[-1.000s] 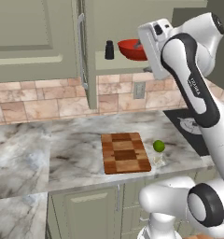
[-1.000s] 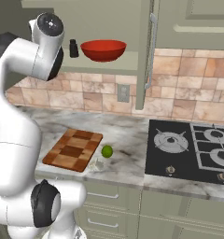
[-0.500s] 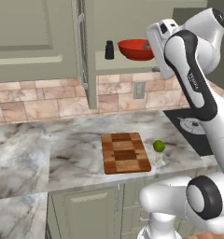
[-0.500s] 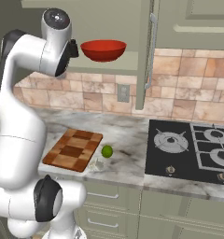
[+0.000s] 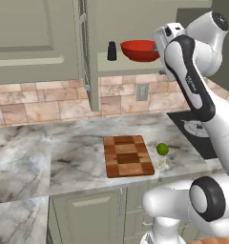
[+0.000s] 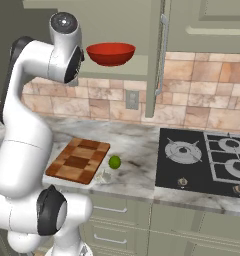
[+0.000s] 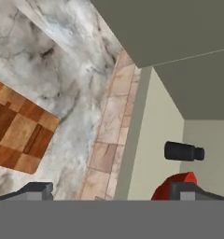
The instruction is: Open the cabinet. Place the bowl and condiment on the counter. Then place the lime and garlic on the cutting board.
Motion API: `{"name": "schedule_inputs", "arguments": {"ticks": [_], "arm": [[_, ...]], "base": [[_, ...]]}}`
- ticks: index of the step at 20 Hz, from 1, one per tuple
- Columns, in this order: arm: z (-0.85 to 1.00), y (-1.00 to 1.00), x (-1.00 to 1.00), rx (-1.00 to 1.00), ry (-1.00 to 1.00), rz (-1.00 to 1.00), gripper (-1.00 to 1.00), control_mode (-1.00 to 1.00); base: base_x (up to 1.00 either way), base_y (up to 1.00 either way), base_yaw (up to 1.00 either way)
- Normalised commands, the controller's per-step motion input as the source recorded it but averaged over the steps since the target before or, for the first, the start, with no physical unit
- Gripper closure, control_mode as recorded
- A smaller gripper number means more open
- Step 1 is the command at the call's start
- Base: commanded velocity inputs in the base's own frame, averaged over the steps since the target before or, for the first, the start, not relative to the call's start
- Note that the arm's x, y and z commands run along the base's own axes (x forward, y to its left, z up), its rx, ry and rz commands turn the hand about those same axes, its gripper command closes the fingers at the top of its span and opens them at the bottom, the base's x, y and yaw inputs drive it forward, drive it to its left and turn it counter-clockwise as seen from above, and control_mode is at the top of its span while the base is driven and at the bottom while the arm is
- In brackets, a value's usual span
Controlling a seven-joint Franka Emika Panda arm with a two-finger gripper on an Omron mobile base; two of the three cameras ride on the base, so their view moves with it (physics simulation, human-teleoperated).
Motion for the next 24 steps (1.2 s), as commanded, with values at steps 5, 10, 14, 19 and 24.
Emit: {"name": "schedule_inputs", "arguments": {"ticks": [5,10,14,19,24], "arm": [[-0.01,-0.23,0.26,-0.02,0.03,-0.08,-1.0,-1.0],[0.0,-0.17,0.26,-0.02,0.05,-0.05,-1.0,-1.0],[0.0,-0.08,0.34,0.0,0.02,-0.01,-1.0,-1.0],[-0.02,-0.07,0.31,0.0,0.0,0.0,-1.0,-1.0],[-0.08,-0.09,0.31,0.0,0.0,0.0,-1.0,-1.0]], "base": [[0.0,0.0,0.0],[0.0,0.0,0.0],[0.0,0.0,0.0],[0.0,0.0,0.0],[0.0,0.0,0.0]]}}
